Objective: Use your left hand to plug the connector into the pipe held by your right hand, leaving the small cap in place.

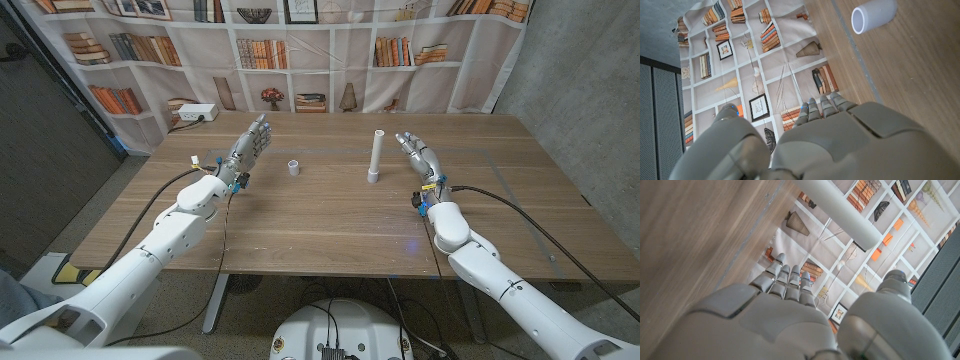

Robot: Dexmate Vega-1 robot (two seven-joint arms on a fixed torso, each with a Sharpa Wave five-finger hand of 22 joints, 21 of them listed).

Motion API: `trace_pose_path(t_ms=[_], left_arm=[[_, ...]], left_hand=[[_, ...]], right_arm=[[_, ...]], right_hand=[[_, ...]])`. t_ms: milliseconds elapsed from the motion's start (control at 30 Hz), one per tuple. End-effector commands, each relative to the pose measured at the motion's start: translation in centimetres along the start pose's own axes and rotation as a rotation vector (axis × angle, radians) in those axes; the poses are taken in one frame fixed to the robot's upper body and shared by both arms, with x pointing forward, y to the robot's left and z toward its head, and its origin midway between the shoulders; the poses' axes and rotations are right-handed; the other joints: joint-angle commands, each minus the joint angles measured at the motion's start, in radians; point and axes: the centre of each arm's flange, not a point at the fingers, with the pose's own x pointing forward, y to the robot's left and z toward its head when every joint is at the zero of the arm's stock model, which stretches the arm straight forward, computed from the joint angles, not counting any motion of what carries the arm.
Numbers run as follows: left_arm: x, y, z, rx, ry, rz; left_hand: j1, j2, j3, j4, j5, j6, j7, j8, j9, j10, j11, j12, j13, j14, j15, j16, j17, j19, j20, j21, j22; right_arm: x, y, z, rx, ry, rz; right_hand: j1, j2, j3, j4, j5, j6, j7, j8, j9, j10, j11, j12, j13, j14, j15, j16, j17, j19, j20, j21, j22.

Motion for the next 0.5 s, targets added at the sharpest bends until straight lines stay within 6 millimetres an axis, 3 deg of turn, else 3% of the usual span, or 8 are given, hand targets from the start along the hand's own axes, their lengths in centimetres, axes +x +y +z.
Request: trace_pose_path(t_ms=[33, 500], left_arm=[[0.3, -0.2, 0.5, 0.009, -0.013, -0.012], [0.5, -1.0, -0.1, 0.000, 0.007, -0.053]], left_hand=[[0.012, 0.000, 0.005, -0.008, 0.002, 0.006, 0.002, 0.005, 0.006, 0.003, 0.002, -0.001, 0.005, 0.000, -0.003, -0.003, 0.005, -0.001, -0.016, -0.004, 0.005], [0.027, 0.005, 0.007, -0.014, -0.002, 0.009, 0.002, 0.003, 0.006, 0.006, 0.003, -0.003, 0.005, 0.008, -0.002, -0.003, 0.004, 0.006, -0.016, -0.003, 0.004]], right_arm=[[-0.2, 0.9, 0.5, -0.125, -0.018, -0.005], [-0.3, 2.9, 0.1, -0.177, -0.018, 0.038]], right_hand=[[0.033, -0.002, 0.002, -0.013, 0.011, 0.014, -0.008, 0.009, 0.002, 0.014, -0.001, 0.001, 0.004, 0.009, -0.014, -0.005, 0.001, 0.018, -0.082, -0.005, 0.003], [0.105, -0.002, 0.001, -0.018, 0.030, 0.049, -0.035, 0.012, 0.005, 0.061, -0.021, 0.007, 0.004, 0.060, -0.039, 0.001, 0.001, 0.065, -0.095, -0.009, 0.005]])
